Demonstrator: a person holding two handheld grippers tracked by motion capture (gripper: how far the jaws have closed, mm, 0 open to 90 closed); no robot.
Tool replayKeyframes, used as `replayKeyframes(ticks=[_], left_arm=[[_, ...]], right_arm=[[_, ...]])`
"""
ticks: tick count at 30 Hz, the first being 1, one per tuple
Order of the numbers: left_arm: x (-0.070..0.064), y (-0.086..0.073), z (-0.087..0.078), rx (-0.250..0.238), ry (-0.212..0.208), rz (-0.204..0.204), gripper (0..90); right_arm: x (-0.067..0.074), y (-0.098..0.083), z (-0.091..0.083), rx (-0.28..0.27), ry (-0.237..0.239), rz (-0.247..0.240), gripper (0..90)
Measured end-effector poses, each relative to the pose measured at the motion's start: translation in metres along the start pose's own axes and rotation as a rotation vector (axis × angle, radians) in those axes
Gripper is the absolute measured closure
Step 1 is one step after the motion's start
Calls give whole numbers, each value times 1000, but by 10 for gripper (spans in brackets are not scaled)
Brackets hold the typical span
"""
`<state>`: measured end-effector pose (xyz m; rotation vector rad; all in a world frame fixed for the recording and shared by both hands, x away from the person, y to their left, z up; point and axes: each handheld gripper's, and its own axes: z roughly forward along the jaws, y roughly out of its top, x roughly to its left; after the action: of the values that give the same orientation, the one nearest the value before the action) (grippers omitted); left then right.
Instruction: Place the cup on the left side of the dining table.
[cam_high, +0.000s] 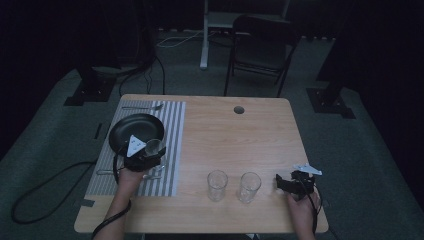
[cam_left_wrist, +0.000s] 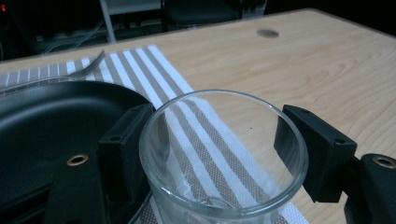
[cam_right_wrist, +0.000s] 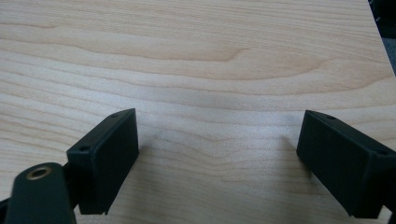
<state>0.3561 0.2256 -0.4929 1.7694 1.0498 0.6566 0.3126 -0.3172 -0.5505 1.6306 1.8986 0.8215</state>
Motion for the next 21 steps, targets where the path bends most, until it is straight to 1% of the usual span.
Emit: replayKeyframes(ticks=[3,4,5,7,8,9,10,11,12,13,14,15,16,18,19,20,21], left_arm=[[-1,1,0,13,-2,15,286],[-1,2,0,20,4,9,285],[-1,3,0,30,0,2,284],[0,5,0,57,-21,-19,278],[-1,5,0,59,0,-11,268],[-2,5,0,59,2,-8,219],[-2,5,-1,60,12,-13,210],[-2,5,-2,56,6,-16,209],[-2,5,-2,58,10,-20,192],[-2,5,-2,68,12,-19,161],[-2,4,-2,74,3,-25,156],[-3,4,-2,73,25,-15,140],[-4,3,-3,72,26,-5,104],[-5,3,-5,68,46,7,103],[-5,3,-6,63,42,5,103],[-4,3,-7,68,49,4,93],[-4,3,-7,77,34,1,42]], right_arm=[[0,0,0,0,0,1,124],[0,0,0,0,0,0,124],[0,0,0,0,0,1,124],[0,0,0,0,0,0,124],[0,0,0,0,0,0,124],[0,0,0,0,0,0,124],[0,0,0,0,0,1,124],[0,0,0,0,0,1,124],[0,0,0,0,0,0,124],[0,0,0,0,0,0,123],[0,0,0,0,0,0,124],[0,0,0,0,0,0,124],[0,0,0,0,0,0,124],[0,0,0,0,0,0,124],[0,0,0,0,0,0,124],[0,0,0,0,0,0,124],[0,0,0,0,0,1,124]])
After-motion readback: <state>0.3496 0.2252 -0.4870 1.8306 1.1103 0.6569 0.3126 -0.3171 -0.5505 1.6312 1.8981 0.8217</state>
